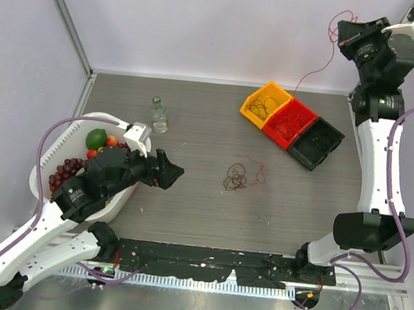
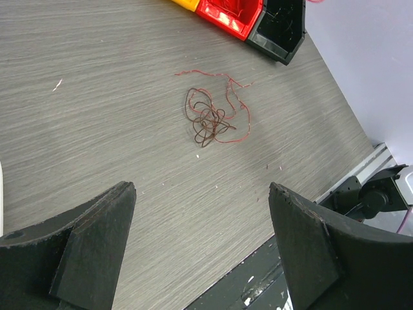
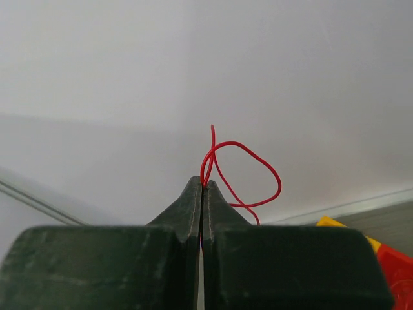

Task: Untangle the cables

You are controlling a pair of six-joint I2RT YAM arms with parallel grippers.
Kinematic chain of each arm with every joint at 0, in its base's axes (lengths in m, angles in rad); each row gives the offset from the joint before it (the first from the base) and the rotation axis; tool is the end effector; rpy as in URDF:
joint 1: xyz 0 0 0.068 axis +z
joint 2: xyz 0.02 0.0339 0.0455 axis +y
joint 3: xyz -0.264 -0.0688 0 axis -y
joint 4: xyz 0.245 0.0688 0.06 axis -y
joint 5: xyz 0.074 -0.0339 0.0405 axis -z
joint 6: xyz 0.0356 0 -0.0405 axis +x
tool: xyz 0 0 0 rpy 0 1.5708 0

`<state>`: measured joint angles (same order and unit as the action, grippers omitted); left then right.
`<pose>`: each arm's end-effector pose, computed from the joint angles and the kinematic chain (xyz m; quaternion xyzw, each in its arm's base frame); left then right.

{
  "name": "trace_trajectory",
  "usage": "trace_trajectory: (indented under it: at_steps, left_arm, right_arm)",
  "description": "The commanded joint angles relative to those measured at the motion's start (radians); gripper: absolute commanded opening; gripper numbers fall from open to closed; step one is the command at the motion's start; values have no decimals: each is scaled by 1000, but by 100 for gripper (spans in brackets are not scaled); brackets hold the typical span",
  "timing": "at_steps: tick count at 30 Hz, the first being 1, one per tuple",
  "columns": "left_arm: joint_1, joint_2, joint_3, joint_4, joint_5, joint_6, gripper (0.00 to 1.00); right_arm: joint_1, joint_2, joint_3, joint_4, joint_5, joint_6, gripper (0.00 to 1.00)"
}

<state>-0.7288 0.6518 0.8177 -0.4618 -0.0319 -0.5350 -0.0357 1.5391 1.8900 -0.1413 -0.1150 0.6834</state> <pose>0.1102 -0.0968 0.3413 0.0683 0.8007 -0.3412 0.4877 0.3280 -0.0076 0.5407 0.1792 0.6038 0.2812 0.7241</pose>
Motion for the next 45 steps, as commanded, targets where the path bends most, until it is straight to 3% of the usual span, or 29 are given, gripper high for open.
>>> trace_trajectory:
  at_steps: [1, 10, 18, 25, 27, 33, 40, 45]
  left_arm:
    - [0, 2, 17, 37, 15, -6, 88]
    - [0, 3, 17, 37, 21, -13, 88]
    - [0, 14, 12, 46, 26, -20, 88]
    - [0, 45, -12, 97, 69, -43, 88]
    - [0, 65, -9, 103, 81, -48, 88]
    - [0, 88, 1, 98, 99, -57, 88]
    - [0, 74, -17, 98, 92, -86, 88]
    - [0, 80, -18, 101, 102, -94, 88]
  right_arm:
    - [-9, 35, -64, 43, 54, -44, 1]
    - [-24, 58, -249, 54, 107, -131, 1]
    - [-29, 98, -308, 22, 6, -151, 1]
    - [-26, 96, -630, 135, -86, -41, 1]
    - [-24, 139, -647, 135, -83, -42, 1]
    - [-23, 312, -525, 6, 26, -117, 1]
    - [-18, 453, -388, -69, 43, -148, 1]
    - [-7, 490, -275, -167, 74, -202, 11]
